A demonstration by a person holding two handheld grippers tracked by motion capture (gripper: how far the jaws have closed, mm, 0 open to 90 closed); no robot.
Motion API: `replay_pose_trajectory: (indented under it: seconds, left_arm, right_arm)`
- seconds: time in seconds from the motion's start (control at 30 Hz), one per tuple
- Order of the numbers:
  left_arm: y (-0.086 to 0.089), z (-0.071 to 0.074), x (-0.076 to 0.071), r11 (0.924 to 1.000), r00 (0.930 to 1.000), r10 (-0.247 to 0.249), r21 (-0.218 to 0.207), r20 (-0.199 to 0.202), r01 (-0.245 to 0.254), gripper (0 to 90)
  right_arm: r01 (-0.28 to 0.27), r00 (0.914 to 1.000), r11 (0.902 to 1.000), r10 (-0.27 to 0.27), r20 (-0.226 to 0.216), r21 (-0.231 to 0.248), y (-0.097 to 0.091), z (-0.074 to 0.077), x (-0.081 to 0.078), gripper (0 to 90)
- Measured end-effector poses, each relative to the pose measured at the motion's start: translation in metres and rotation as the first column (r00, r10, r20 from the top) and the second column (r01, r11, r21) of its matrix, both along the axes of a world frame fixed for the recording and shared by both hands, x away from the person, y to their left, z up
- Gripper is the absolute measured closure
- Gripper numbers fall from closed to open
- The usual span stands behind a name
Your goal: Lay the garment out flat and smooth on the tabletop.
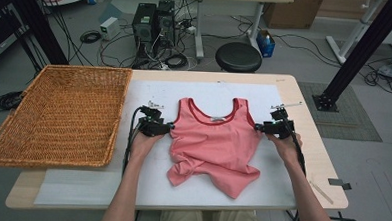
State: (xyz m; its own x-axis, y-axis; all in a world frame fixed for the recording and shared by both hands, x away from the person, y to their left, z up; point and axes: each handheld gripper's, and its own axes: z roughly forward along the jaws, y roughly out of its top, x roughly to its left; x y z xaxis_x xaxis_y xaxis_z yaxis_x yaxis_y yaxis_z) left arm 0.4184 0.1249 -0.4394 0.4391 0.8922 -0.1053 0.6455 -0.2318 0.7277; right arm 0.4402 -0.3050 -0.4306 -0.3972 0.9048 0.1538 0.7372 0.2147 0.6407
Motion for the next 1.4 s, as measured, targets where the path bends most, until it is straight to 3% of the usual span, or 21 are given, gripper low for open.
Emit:
replay_pose_trajectory:
  seconds: [0.07,0.13,0.2,0.27,0.3,0.37,0.43,0.5,0.6,0.67,0.7,0.83,0.93,1.0,1.07,1.13,1.17,1.2,1.27,1.3,1.4]
  left_arm:
    - [-0.005,-0.003,0.0,0.9997,0.9996,-0.022,0.008,-0.016,0.022,54.5]
    - [-0.009,-0.003,-0.002,0.9986,0.9991,-0.042,0.031,-0.004,0.042,53.9]
    - [-0.012,-0.003,-0.004,0.9971,0.9985,-0.055,0.053,0.0,0.055,54.8]
    - [-0.015,-0.001,-0.006,0.9915,0.9949,-0.1,0.085,0.014,0.098,64.9]
    - [-0.016,-0.001,-0.007,0.9888,0.9935,-0.11,0.105,0.031,0.106,75.1]
    - [-0.013,0.002,-0.005,0.9913,0.9954,-0.057,0.123,0.077,0.047,82.4]
    - [-0.005,0.006,0.001,0.9969,0.9951,0.013,0.076,0.098,-0.02,83.3]
    - [-0.002,0.008,0.006,0.9968,0.9941,0.028,0.072,0.105,-0.036,83.3]
    - [-0.003,0.006,0.01,0.9976,0.9968,0.014,0.066,0.078,-0.019,80.4]
    - [-0.003,0.009,0.006,0.9976,0.9973,0.033,0.058,0.066,-0.037,66.2]
    - [-0.002,0.011,0.002,0.9989,0.998,0.027,0.038,0.058,-0.029,61.0]
    - [-0.005,0.016,-0.017,0.9996,0.9982,-0.024,-0.012,0.055,0.025,56.6]
    - [-0.011,0.01,-0.029,0.9978,0.998,-0.062,-0.025,0.008,0.062,55.0]
    - [-0.017,0.004,-0.035,0.9961,0.9968,-0.08,-0.037,0.007,0.08,54.8]
    - [-0.023,-0.001,-0.037,0.9953,0.9952,-0.097,-0.002,-0.01,0.097,54.8]
    - [-0.026,-0.005,-0.039,0.9954,0.9954,-0.095,0.015,0.009,0.095,55.2]
    - [-0.026,-0.004,-0.039,0.9946,0.9949,-0.101,0.028,0.011,0.1,58.8]
    - [-0.026,-0.004,-0.039,0.9935,0.9942,-0.106,0.045,0.021,0.105,65.3]
    - [-0.027,-0.004,-0.038,0.991,0.9938,-0.101,0.092,0.046,0.097,79.6]
    - [-0.026,-0.004,-0.036,0.9912,0.9949,-0.078,0.112,0.064,0.07,84.5]
    - [-0.018,-0.005,-0.026,0.9946,0.9959,0.01,0.102,0.09,-0.019,88.1]
  right_arm:
    - [-0.035,0.9993,0.9994,0.035,-0.017,0.0,0.006,-0.004,-0.002,53.8]
    - [-0.042,0.9991,0.9978,0.042,0.004,-0.052,0.012,-0.005,-0.006,58.7]
    - [-0.049,0.9988,0.9976,0.049,0.007,-0.049,0.011,-0.005,-0.008,74.9]
    - [-0.061,0.9981,0.9971,0.061,0.009,-0.046,0.008,-0.006,-0.007,82.5]
    - [-0.067,0.9977,0.9973,0.068,0.009,-0.03,0.006,-0.006,-0.006,84.1]
    - [-0.052,0.9982,0.9976,0.053,0.028,-0.046,0.003,-0.005,-0.004,85.5]
    - [-0.025,0.9985,0.9983,0.027,0.047,-0.053,0.0,-0.006,0.0,85.6]
    - [0.002,0.9974,0.9976,0.003,0.073,-0.069,-0.001,-0.005,0.003,85.6]
    - [0.012,0.9964,0.9962,-0.004,0.085,-0.086,-0.001,-0.008,0.006,79.9]
    - [0.036,0.9966,0.9972,-0.031,0.077,-0.066,-0.004,-0.004,0.003,61.5]
    - [0.048,0.9961,0.9971,-0.044,0.077,-0.058,-0.005,0.0,-0.002,59.7]
    - [0.01,0.994,0.9999,-0.01,0.109,0.002,-0.01,0.012,-0.03,56.1]
    - [-0.021,0.9961,0.9986,0.017,0.087,0.049,-0.008,0.009,-0.049,54.1]
    - [-0.041,0.9971,0.9973,0.037,0.066,0.06,-0.002,0.004,-0.058,52.8]
    - [-0.055,0.9971,0.9963,0.052,0.055,0.066,0.006,-0.002,-0.063,50.6]
    - [-0.083,0.9959,0.9949,0.081,0.039,0.056,0.017,-0.01,-0.064,50.9]
    - [-0.089,0.9953,0.9956,0.087,0.041,0.032,0.023,-0.013,-0.064,52.1]
    - [-0.094,0.9931,0.9955,0.095,0.069,-0.016,0.027,-0.012,-0.066,61.8]
    - [-0.153,0.9856,0.9882,0.153,0.072,-0.011,0.031,-0.012,-0.065,79.2]
    - [-0.157,0.9831,0.9866,0.16,0.088,-0.046,0.033,-0.011,-0.064,86.6]
    - [-0.088,0.9867,0.9934,0.097,0.13,-0.072,0.027,-0.007,-0.054,87.9]
